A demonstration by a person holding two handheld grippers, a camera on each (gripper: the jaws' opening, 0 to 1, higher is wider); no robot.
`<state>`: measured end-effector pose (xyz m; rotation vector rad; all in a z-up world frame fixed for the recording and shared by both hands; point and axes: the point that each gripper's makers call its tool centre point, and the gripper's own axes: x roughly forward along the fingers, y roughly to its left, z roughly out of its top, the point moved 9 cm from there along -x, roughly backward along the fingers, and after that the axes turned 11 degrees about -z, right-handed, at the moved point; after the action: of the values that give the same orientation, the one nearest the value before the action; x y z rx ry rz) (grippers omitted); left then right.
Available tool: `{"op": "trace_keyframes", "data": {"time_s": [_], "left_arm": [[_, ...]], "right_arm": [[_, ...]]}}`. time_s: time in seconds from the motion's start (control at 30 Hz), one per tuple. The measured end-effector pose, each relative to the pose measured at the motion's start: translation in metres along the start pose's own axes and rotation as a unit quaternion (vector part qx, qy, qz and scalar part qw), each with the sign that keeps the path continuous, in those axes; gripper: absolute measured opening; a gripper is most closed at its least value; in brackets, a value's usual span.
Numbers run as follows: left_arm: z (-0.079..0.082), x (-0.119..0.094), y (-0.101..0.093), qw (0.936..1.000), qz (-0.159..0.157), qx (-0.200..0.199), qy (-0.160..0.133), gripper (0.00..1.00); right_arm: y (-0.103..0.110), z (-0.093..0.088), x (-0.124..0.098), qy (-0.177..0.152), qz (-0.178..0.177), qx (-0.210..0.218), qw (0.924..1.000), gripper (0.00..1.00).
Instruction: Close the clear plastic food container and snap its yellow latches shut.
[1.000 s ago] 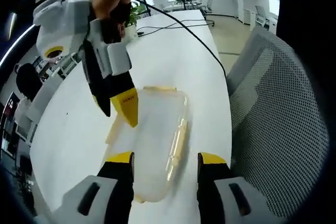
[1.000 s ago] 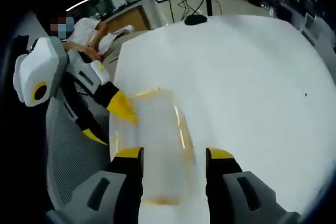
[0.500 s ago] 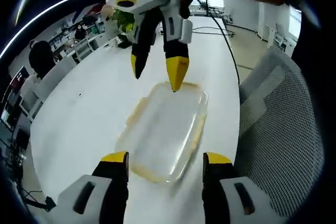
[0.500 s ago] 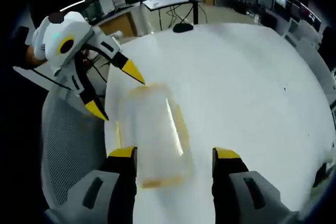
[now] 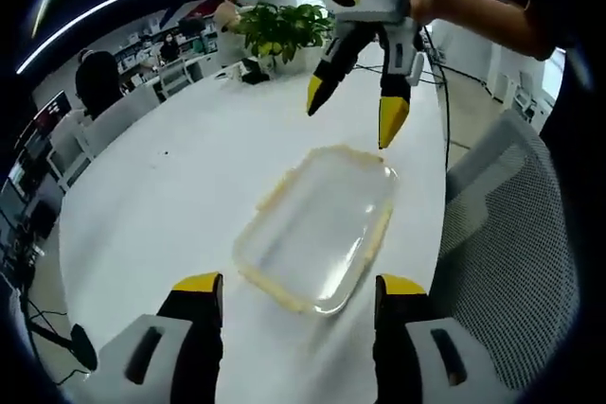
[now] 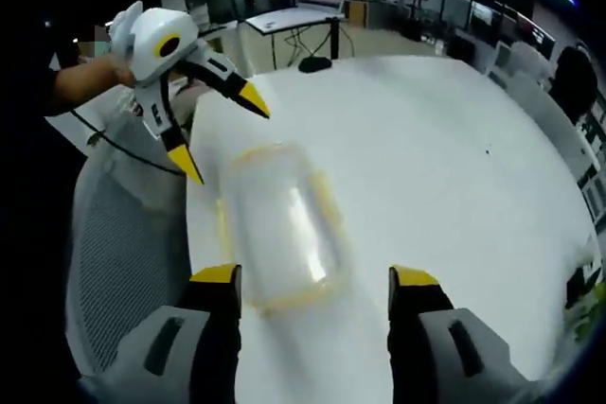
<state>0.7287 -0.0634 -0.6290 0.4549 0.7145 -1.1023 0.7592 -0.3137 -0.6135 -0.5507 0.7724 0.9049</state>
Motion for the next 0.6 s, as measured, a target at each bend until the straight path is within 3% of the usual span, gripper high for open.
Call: {"op": "trace_keyframes", "data": {"time_s": [0.6], "left_arm": [[-0.018,-0.003,-0.002,0.9988,0.012,-0.037,-0.031,0.62]], "right_arm": [[0.023,-0.036,-0.006,-0.046,-0.039,0.057,0.9965,0.61]]}}
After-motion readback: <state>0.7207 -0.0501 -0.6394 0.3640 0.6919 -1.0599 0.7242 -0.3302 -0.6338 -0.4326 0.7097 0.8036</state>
